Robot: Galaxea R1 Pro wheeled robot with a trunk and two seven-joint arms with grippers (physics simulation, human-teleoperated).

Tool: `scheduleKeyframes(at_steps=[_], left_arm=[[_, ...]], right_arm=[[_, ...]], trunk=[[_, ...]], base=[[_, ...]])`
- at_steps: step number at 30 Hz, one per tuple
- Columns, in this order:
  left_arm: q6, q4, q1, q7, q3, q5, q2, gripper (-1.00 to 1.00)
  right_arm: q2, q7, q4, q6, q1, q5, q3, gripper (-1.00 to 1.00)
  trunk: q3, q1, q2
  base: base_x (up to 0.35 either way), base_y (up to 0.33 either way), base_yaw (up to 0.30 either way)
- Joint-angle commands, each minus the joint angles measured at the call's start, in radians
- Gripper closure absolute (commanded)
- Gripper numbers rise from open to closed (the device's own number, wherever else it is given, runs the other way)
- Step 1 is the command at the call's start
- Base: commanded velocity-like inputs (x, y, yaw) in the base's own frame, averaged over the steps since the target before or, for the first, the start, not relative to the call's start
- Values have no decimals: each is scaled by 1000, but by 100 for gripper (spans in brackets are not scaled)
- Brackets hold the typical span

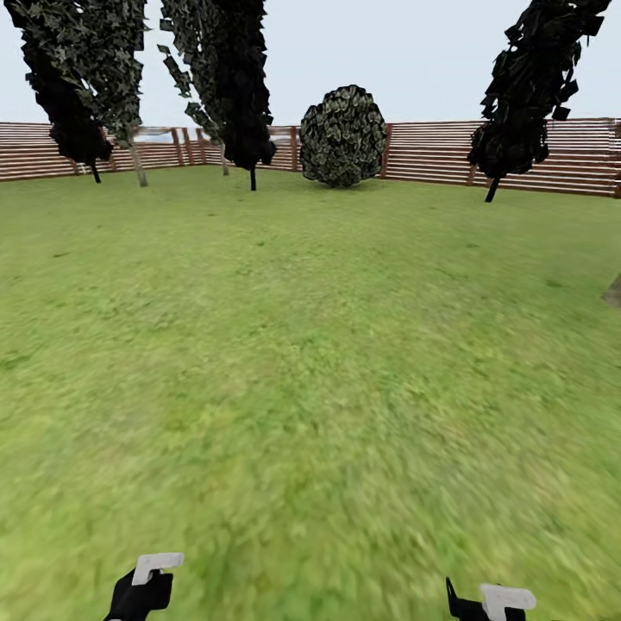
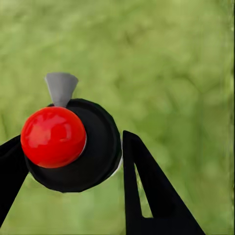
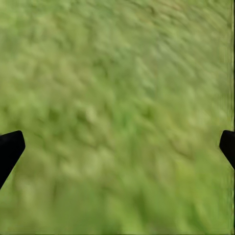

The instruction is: In the garden, pick up the pesticide atomizer on the floor and spray pesticide onto both trees until each tree trunk is fully covered.

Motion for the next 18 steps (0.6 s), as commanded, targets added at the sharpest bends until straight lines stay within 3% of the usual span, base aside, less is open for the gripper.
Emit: scheduleKeyframes(at_steps=[1,18], left_arm=[[-4,0,-1,1,6,-11,-1,100],[-3,1,-1,1,6,-11,2,100]], right_arm=[[0,-3,1,-3,-1,2,1,-100],[-3,-3,0,-3,-1,0,-2,-100]], trunk=[[-1,0,0],[-1,0,0]], base=[[231,-201,-297],[231,-201,-297]])
